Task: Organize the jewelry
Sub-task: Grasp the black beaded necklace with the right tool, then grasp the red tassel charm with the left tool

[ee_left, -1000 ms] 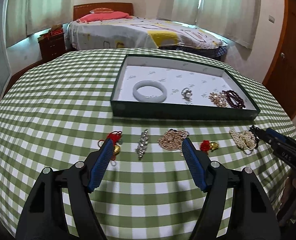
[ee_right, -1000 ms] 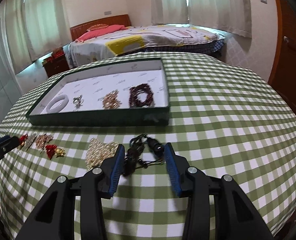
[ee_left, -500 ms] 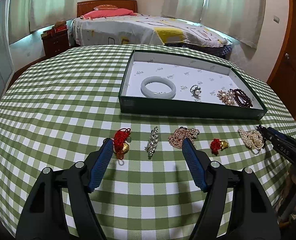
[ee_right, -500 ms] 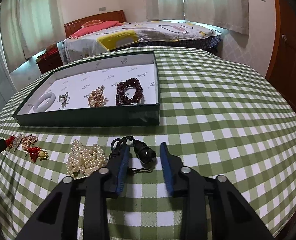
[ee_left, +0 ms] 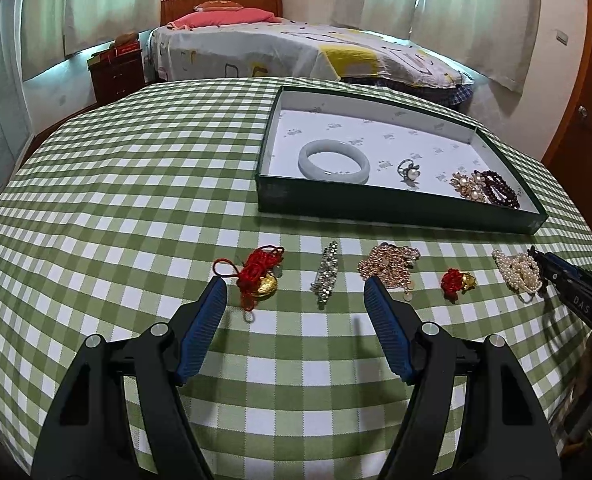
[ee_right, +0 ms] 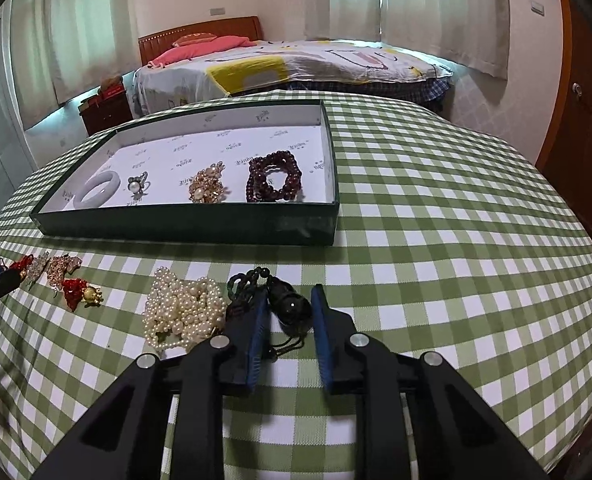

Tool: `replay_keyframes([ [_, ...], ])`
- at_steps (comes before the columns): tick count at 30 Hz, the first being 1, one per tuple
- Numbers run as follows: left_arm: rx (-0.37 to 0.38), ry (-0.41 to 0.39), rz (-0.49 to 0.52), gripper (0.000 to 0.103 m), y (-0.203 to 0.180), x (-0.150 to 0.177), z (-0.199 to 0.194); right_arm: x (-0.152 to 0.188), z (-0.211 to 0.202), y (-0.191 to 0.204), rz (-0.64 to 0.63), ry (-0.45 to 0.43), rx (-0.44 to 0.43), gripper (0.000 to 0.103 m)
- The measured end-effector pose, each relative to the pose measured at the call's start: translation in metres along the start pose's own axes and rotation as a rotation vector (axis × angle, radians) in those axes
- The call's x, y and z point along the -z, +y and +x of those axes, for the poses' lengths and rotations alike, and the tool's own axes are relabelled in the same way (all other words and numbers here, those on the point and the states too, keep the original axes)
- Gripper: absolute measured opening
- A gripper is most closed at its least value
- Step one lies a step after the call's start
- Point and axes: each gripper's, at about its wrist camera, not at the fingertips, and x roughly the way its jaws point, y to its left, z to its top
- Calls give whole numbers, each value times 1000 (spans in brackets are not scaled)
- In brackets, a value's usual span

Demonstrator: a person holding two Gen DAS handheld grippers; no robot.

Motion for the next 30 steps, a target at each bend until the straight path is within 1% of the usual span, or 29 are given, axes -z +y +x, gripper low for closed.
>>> replay_keyframes([
  [8, -37, 1, -51, 69, 22, -5, 3, 1, -1, -2, 2, -10, -6, 23],
  [11, -39, 12, -61, 69, 27, -6, 8, 3, -1, -1, 0, -12, -6, 23],
  [14, -37, 23, -59, 65, 29, -7, 14, 3, -1, -1, 0, -13, -6, 23],
  [15, -33, 30, -59, 60, 30, -7, 16, 3, -1, -1, -1, -14, -6, 23],
  [18, -27, 33, -51, 56, 30, -9, 20, 2, -1, -1, -2, -15, -5, 23],
  [19, -20, 32, -47, 50, 30, -9, 21, 2, -2, -1, -3, -16, -4, 23],
  [20, -15, 31, -43, 47, 29, -10, 21, 2, -2, -1, -3, -15, -4, 23],
  [22, -5, 31, -37, 33, 29, -10, 20, 3, -2, -1, -3, -16, -4, 23],
  [23, 15, 30, -35, 29, 29, -10, 20, 3, -2, -1, -2, -16, -4, 23],
  [24, 51, 31, -42, 19, 29, -10, 20, 3, -2, -1, -1, -17, -5, 23],
  [25, 61, 31, -48, 19, 28, -10, 21, 3, -2, -2, 0, -20, -4, 23],
  [30, 64, 27, -39, 19, 25, -8, 19, 4, -3, -3, 6, -30, -9, 23],
])
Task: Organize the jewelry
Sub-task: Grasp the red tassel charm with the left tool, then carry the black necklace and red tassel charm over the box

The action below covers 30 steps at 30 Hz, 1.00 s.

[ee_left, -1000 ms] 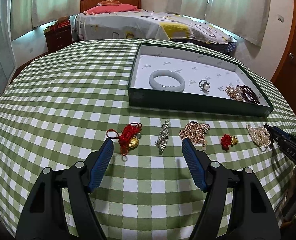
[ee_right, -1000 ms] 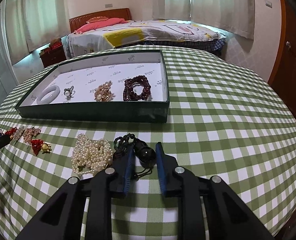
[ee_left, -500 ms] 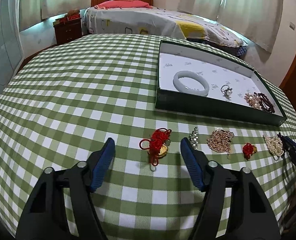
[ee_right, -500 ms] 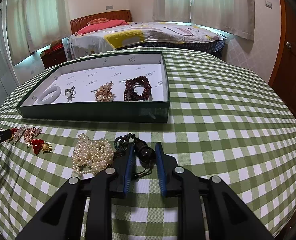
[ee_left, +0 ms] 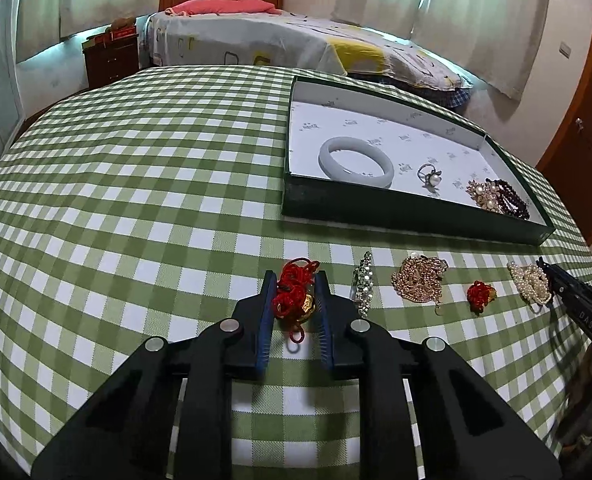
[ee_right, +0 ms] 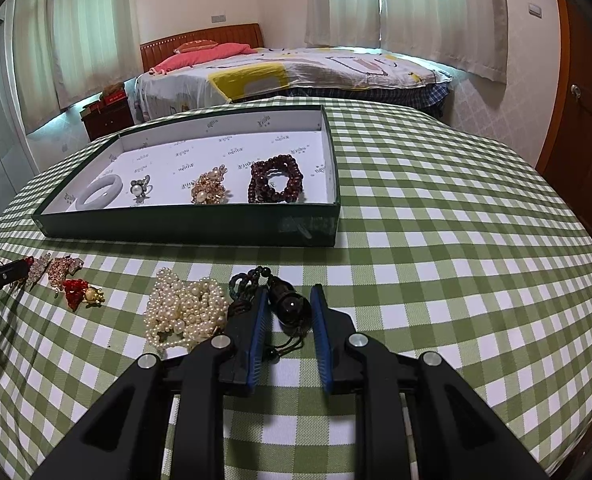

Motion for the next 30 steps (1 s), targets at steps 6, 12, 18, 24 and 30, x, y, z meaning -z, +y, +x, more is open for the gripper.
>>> replay_keyframes([
  [6, 13, -11, -3, 19, -3, 0, -5, 1, -3, 0, 12, -13, -9, 22],
  [12, 23, -36, 0, 19, -5, -2, -17, -2, -11, 0, 20, -36, -12, 22],
  [18, 34, -56, 6, 19, -9, -6, -26, -5, -20, 3, 18, -58, -14, 22],
  [24, 49, -75, 0, 19, -11, -8, -36, -12, -37, 5, 14, -103, -16, 22],
  [30, 64, -104, -3, 19, -14, -15, -49, -21, -51, 7, 10, -145, -22, 22],
])
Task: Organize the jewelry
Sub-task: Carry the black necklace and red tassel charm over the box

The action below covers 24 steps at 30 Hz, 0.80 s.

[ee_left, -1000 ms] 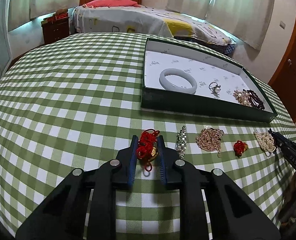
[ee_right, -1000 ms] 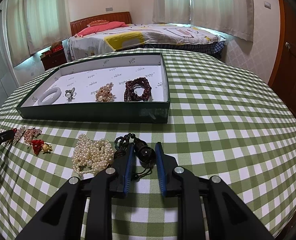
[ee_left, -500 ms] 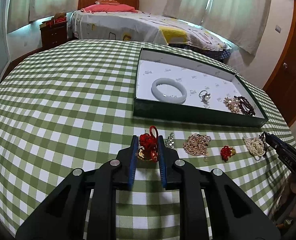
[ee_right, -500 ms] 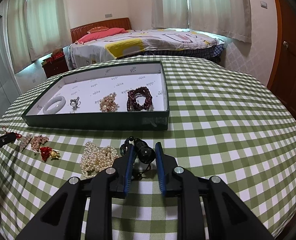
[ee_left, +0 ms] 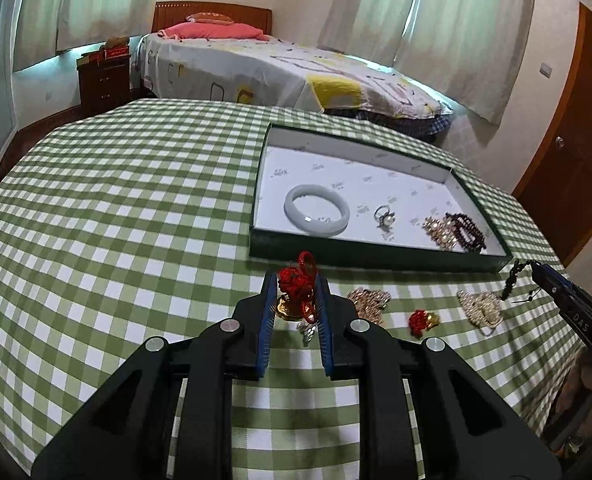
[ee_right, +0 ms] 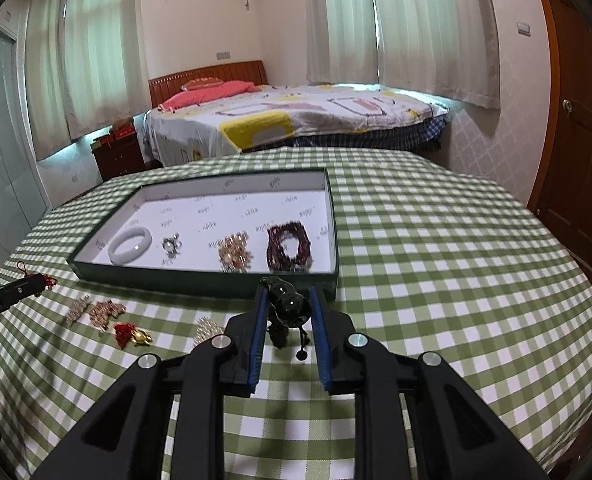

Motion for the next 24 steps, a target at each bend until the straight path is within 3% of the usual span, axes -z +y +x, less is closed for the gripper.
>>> replay_keyframes([
  [14, 45, -113, 31, 19, -31, -50, -12, -49, -6, 15, -10, -102, -43, 22],
  [24, 62, -155, 56, 19, -58, -102, 33, -93, 36, 17, -16, -139, -51, 22],
])
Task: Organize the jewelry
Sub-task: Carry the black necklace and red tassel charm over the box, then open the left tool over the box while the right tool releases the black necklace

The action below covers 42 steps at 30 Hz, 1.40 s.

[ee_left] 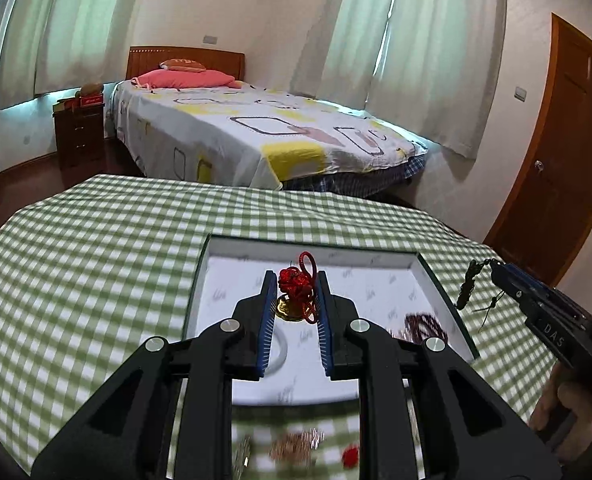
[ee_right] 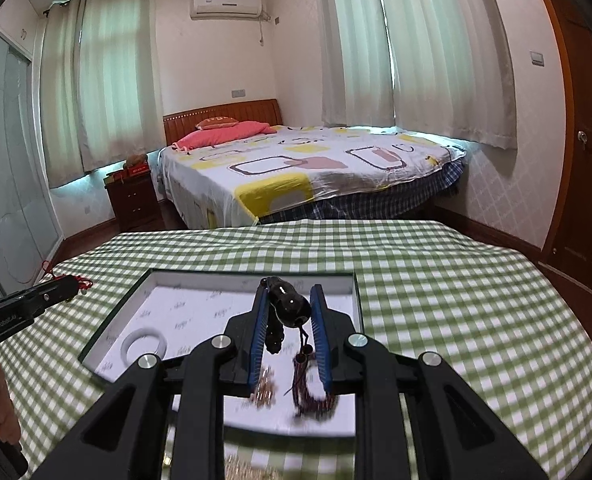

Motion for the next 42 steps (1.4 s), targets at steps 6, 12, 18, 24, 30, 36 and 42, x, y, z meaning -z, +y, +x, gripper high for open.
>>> replay_keyframes([
  [6, -20, 74, -4, 19, 1, -13, 64, -1, 52, -7, 9, 63, 2, 22],
  [12, -41, 214, -29, 19, 12, -11, 131, 12, 96, -17, 29, 162, 8, 22],
  [18, -58, 309, -34, 19, 14, -5, 165, 19, 119, -20, 16, 242, 13, 22],
  [24, -73, 371, -38, 23, 17, 1, 177, 21, 131, -25, 11, 300, 15, 23],
  [30, -78, 344, -46, 51, 19, -2, 173, 23, 129, -26, 11, 296, 17, 31],
  [36, -74, 283, -47, 59, 20, -5, 153, 21, 114, -24, 13, 264, 23, 35],
  [42, -63, 144, -15, 64, 15, -5, 108, 16, 86, -18, 9, 200, 20, 36],
])
